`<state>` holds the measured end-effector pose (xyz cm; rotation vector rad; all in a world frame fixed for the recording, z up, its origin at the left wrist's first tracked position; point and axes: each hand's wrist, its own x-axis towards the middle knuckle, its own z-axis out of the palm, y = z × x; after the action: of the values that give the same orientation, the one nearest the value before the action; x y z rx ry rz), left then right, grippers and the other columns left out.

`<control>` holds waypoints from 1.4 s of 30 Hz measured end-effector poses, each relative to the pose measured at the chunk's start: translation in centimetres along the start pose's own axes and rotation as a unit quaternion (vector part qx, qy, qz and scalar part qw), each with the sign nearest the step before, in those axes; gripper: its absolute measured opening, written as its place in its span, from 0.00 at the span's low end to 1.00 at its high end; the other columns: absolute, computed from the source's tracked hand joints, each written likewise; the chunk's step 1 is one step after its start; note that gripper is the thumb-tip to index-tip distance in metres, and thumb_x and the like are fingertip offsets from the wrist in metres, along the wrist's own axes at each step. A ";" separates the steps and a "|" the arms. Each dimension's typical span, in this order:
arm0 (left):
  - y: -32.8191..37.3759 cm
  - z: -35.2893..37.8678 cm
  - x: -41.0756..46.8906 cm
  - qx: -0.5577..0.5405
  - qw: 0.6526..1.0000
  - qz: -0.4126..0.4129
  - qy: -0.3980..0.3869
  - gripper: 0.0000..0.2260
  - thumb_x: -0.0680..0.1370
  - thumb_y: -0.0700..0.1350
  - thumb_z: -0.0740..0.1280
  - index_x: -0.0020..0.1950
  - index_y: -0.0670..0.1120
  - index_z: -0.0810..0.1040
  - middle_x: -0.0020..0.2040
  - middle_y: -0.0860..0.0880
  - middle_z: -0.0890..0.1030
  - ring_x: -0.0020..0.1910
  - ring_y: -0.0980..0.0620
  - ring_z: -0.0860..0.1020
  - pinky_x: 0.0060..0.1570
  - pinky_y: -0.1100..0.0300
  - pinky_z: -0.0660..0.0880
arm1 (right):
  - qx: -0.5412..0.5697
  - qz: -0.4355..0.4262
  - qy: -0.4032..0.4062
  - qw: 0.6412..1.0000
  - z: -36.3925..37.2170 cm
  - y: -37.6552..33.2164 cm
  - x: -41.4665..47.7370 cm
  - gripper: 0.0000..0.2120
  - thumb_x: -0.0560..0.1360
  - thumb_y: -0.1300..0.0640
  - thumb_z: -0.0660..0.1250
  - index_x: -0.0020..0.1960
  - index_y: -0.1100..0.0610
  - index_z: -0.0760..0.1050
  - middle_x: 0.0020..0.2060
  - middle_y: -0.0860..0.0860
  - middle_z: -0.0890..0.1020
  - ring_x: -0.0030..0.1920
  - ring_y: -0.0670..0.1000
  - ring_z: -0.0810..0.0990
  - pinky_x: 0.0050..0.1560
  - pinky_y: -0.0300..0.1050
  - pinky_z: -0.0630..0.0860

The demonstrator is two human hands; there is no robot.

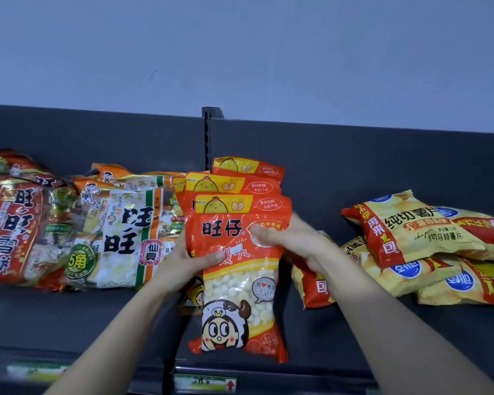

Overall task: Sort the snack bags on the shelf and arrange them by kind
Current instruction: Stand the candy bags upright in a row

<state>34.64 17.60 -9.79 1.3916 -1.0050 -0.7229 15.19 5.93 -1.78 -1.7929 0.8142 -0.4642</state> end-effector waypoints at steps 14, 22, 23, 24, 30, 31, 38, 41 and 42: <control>0.6 2.1 1.3 -0.016 0.993 -0.116 -0.025 0.51 0.52 0.66 0.80 0.69 0.50 0.67 0.60 0.50 0.80 0.57 0.49 0.80 0.61 0.50 0.74 | -0.087 -0.043 0.006 0.995 0.4 3.8 0.8 0.19 0.67 0.54 0.79 0.52 0.45 0.75 0.48 0.42 0.82 0.53 0.47 0.82 0.52 0.45 0.78; -0.7 2.4 -0.2 0.043 0.994 -0.102 -0.005 0.53 0.53 0.74 0.72 0.71 0.50 0.63 0.64 0.53 0.76 0.58 0.53 0.78 0.58 0.56 0.74 | -0.118 -0.002 -0.089 0.989 0.1 4.2 -0.6 0.19 0.66 0.59 0.80 0.51 0.48 0.77 0.47 0.45 0.85 0.46 0.47 0.84 0.41 0.47 0.82; -0.3 2.4 -0.4 0.037 0.995 -0.095 -0.018 0.55 0.51 0.74 0.74 0.71 0.51 0.63 0.65 0.53 0.76 0.58 0.53 0.78 0.58 0.57 0.74 | -0.099 -0.024 -0.065 0.993 0.3 4.0 -0.5 0.19 0.66 0.60 0.80 0.52 0.48 0.76 0.46 0.45 0.85 0.46 0.48 0.84 0.41 0.49 0.82; -0.1 2.2 -0.6 0.024 0.996 -0.087 -0.028 0.56 0.49 0.73 0.75 0.71 0.51 0.63 0.64 0.52 0.77 0.58 0.53 0.79 0.54 0.59 0.76 | -0.074 -0.043 -0.040 0.996 0.4 3.9 -0.2 0.20 0.65 0.60 0.80 0.52 0.48 0.76 0.46 0.45 0.85 0.47 0.48 0.84 0.42 0.51 0.83; -0.7 2.0 -1.9 0.061 0.992 -0.043 -0.103 0.46 0.63 0.42 0.82 0.71 0.55 0.56 0.62 0.55 0.77 0.56 0.61 0.79 0.47 0.69 0.76 | -0.130 -0.066 -0.021 0.989 1.1 4.5 1.0 0.38 0.53 0.43 0.82 0.60 0.45 0.73 0.53 0.41 0.82 0.56 0.46 0.81 0.56 0.49 0.79; -1.1 2.0 -2.0 0.068 0.991 -0.039 -0.107 0.47 0.62 0.41 0.82 0.71 0.55 0.56 0.63 0.54 0.77 0.59 0.59 0.78 0.50 0.67 0.77 | -0.139 -0.045 -0.035 0.989 1.1 5.0 1.0 0.47 0.49 0.37 0.81 0.64 0.46 0.70 0.57 0.42 0.81 0.60 0.47 0.78 0.61 0.50 0.77; -1.1 1.6 -1.3 0.070 0.980 -0.068 -0.175 0.42 0.63 0.38 0.78 0.72 0.49 0.61 0.64 0.49 0.79 0.62 0.53 0.78 0.57 0.60 0.77 | 0.010 -0.004 -0.092 0.996 1.8 6.7 1.2 0.67 0.50 0.41 0.84 0.78 0.44 0.46 0.68 0.45 0.73 0.67 0.48 0.72 0.70 0.51 0.69; -0.7 2.2 -1.0 0.068 0.971 -0.086 -0.214 0.37 0.67 0.34 0.76 0.72 0.49 0.64 0.63 0.51 0.80 0.61 0.54 0.79 0.55 0.64 0.76 | 0.051 -0.005 -0.085 0.995 2.0 6.3 1.1 0.55 0.59 0.43 0.82 0.76 0.46 0.53 0.62 0.44 0.77 0.63 0.45 0.76 0.66 0.46 0.71; -0.6 2.4 -1.0 0.067 0.970 -0.090 -0.217 0.36 0.68 0.32 0.76 0.71 0.50 0.64 0.62 0.52 0.80 0.60 0.56 0.79 0.54 0.65 0.76 | 0.065 0.000 -0.076 0.995 1.9 6.2 1.0 0.55 0.57 0.39 0.81 0.76 0.45 0.55 0.62 0.43 0.78 0.64 0.47 0.75 0.68 0.49 0.69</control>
<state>32.18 17.34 -10.73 1.4869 -1.2966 -1.1470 15.25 5.19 -8.32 -1.6866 0.6627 -0.3672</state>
